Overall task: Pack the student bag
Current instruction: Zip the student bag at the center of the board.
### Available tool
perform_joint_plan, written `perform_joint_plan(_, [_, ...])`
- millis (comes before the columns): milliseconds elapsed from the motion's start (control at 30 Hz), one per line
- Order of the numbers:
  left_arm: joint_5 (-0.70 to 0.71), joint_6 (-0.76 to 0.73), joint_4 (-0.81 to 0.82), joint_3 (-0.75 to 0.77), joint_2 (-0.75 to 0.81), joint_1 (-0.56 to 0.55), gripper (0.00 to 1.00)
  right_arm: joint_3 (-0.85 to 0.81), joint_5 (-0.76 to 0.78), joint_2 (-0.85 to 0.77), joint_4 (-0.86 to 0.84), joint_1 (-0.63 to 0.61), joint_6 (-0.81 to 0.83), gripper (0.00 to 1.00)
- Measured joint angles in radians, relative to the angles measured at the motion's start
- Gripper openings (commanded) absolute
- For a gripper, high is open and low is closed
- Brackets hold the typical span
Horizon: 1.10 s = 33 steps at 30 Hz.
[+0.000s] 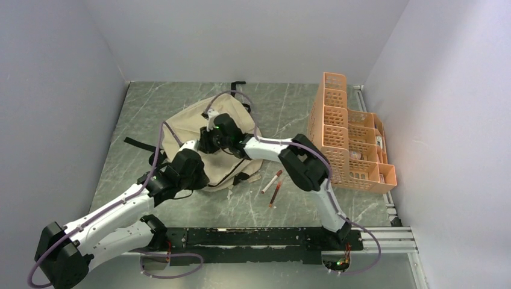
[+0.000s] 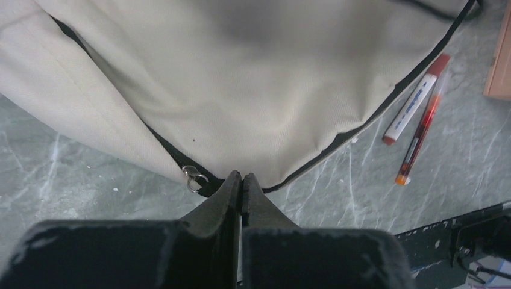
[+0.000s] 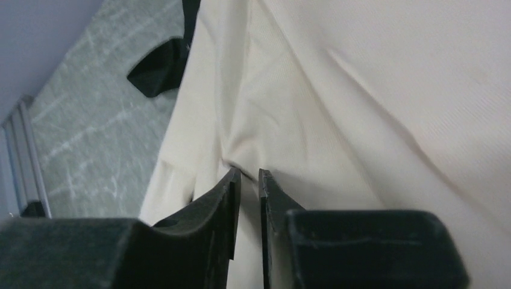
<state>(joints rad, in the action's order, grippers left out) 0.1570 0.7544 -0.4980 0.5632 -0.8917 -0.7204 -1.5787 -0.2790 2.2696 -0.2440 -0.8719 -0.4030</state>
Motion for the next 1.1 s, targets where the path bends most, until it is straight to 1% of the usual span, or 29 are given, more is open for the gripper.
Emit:
perform_joint_plan(100, [0.045, 0.014, -0.015, 0.042, -0.014, -0.002, 0.05, 0.178, 0.042, -0.154, -0.028, 0.005, 0.061, 0.37])
perform_joint_plan(200, [0.074, 0.020, -0.019, 0.059, -0.017, 0.007, 0.05, 0.365, 0.095, -0.326, -0.056, 0.015, 0.119, 0.37])
perform_joint_plan(300, [0.076, 0.019, -0.016, 0.064, -0.023, 0.037, 0.05, 0.500, 0.120, -0.459, -0.093, 0.020, 0.171, 0.38])
perform_joint_plan(367, [0.071, 0.016, -0.014, 0.064, -0.031, 0.072, 0.05, 0.568, 0.100, -0.530, -0.111, 0.022, 0.226, 0.42])
perform_joint_plan(400, [0.063, 0.012, -0.011, 0.064, -0.034, 0.092, 0.05, 0.600, 0.075, -0.563, -0.116, 0.022, 0.257, 0.45])
perform_joint_plan(500, [0.039, 0.001, 0.004, 0.064, -0.045, 0.140, 0.05, 0.651, -0.004, -0.622, -0.119, 0.014, 0.341, 0.54])
perform_joint_plan(600, [0.014, -0.014, 0.018, 0.064, -0.056, 0.171, 0.05, 0.678, -0.070, -0.651, -0.115, -0.018, 0.444, 0.60])
perform_joint_plan(733, [-0.016, -0.032, 0.032, 0.064, -0.070, 0.192, 0.05, 0.707, -0.108, -0.655, -0.108, -0.114, 0.595, 0.67])
perform_joint_plan(867, [-0.036, -0.040, 0.040, 0.064, -0.071, 0.205, 0.05, 0.714, -0.117, -0.632, -0.115, -0.164, 0.655, 0.72])
perform_joint_plan(967, [-0.050, -0.045, 0.045, 0.064, -0.071, 0.215, 0.05, 0.704, -0.106, -0.587, -0.127, -0.174, 0.675, 0.74])
perform_joint_plan(1100, [-0.061, -0.052, 0.047, 0.064, -0.071, 0.225, 0.05, 0.674, -0.069, -0.516, -0.136, -0.197, 0.698, 0.72])
